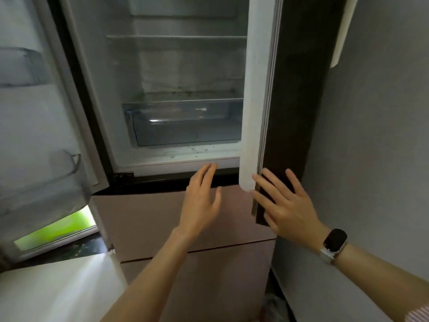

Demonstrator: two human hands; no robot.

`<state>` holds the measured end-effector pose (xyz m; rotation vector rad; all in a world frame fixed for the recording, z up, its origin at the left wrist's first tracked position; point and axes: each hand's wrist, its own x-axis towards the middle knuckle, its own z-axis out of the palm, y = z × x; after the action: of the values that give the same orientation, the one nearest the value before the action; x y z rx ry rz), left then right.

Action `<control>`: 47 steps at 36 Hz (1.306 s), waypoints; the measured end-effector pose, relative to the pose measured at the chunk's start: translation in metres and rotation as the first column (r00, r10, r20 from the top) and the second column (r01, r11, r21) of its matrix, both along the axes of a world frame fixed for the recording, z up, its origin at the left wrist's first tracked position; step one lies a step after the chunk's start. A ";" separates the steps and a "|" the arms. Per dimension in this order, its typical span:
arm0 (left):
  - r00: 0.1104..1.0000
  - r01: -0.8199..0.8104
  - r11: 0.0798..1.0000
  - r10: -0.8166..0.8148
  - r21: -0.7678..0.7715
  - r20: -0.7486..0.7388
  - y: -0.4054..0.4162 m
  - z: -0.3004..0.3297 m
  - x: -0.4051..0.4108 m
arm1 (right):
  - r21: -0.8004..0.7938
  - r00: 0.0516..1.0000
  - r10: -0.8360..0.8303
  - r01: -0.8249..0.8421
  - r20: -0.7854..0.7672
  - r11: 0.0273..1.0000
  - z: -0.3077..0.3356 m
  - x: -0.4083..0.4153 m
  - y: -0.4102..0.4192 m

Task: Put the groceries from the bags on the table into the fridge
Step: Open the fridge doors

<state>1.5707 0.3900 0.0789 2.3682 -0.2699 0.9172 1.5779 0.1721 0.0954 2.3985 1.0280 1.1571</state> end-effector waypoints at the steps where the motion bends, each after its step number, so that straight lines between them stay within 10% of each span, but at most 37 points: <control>1: 0.999 0.047 0.999 -0.047 0.026 -0.013 -0.008 -0.001 0.005 | 0.048 1.000 0.003 -0.004 0.010 0.999 -0.003 -0.004 -0.012; 8: 0.903 0.425 0.894 -0.410 0.142 -0.125 -0.089 0.008 0.036 | 0.566 0.998 0.013 0.022 -0.057 0.824 0.001 -0.024 -0.064; 19: 0.723 0.686 0.717 -0.655 0.121 -0.219 -0.199 0.018 0.062 | 0.695 0.948 -0.143 0.306 -0.284 0.651 0.006 -0.003 -0.129; 33: 0.868 0.485 0.764 -0.361 0.425 -0.341 -0.248 0.032 0.073 | 0.756 0.880 -0.015 0.417 -0.475 0.504 0.025 0.011 -0.166; 41: 0.971 0.238 0.891 -0.220 0.386 -0.093 -0.188 0.012 0.052 | 0.764 0.962 0.012 0.208 -0.272 0.610 0.004 0.003 -0.131; 47: 0.981 0.005 0.960 0.050 0.279 -0.190 -0.095 -0.038 0.004 | 0.635 0.796 0.214 0.255 -0.566 0.729 -0.051 0.005 -0.066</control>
<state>1.5748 0.2955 0.0408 2.7039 -0.3109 0.6856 1.5827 0.1061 0.0439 3.5505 0.7778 0.8359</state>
